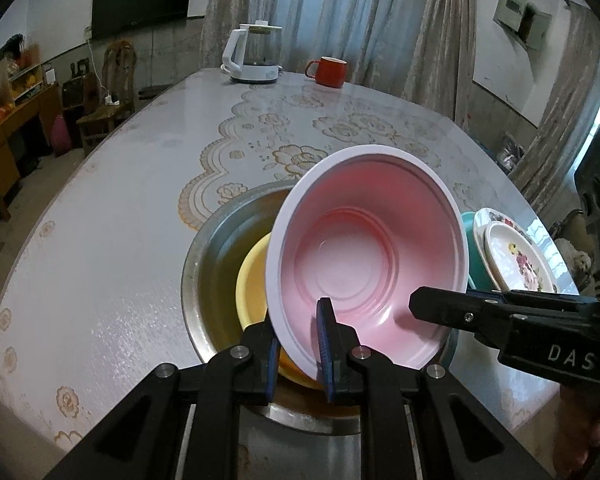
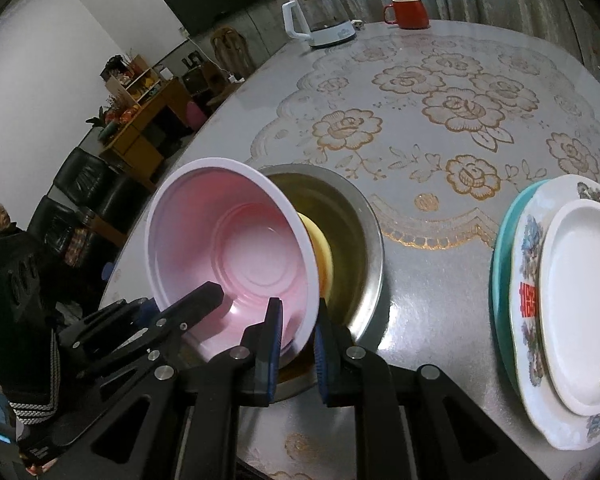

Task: Organize plates and bowls
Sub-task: 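Lower the pink-and-red bowl into the yellow bowl and open both grippers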

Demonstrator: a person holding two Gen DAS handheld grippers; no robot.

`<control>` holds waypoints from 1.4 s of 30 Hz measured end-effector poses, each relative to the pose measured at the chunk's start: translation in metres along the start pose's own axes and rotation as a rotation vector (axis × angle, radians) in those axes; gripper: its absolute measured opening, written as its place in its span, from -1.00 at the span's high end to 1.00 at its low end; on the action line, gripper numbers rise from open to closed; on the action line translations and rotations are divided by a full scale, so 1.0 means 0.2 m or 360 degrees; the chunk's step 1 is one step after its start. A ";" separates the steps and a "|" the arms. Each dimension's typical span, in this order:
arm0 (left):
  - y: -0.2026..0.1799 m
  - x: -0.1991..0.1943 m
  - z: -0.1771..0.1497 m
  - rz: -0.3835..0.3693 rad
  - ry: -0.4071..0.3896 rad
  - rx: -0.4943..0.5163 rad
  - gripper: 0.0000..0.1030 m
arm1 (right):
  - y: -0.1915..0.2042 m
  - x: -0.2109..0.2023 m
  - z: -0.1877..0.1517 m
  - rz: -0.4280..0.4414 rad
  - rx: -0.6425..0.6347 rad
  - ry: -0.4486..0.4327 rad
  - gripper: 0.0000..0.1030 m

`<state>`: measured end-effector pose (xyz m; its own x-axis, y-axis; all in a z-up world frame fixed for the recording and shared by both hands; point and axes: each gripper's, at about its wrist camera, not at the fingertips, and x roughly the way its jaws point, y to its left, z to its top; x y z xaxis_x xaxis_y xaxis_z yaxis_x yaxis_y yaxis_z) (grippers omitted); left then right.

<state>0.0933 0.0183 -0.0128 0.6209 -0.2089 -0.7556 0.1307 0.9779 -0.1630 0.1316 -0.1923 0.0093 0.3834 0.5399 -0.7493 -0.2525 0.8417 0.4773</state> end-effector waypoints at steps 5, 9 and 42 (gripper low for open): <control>0.00 0.01 -0.01 0.0006 0.0006 0.0001 0.67 | 0.01 0.00 -0.01 -0.0011 -0.0002 -0.0001 0.71; 0.00 0.02 -0.01 0.0008 0.0009 0.0001 0.67 | 0.01 0.00 -0.02 0.0000 0.0019 0.0001 0.71; 0.00 -0.03 -0.02 -0.0027 -0.0002 -0.0012 0.01 | -0.02 -0.06 -0.01 0.0027 0.0049 -0.0058 0.69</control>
<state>0.0872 0.0194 -0.0105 0.6197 -0.2252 -0.7518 0.1352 0.9743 -0.1804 0.1254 -0.2013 0.0153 0.4114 0.5533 -0.7243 -0.2318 0.8321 0.5039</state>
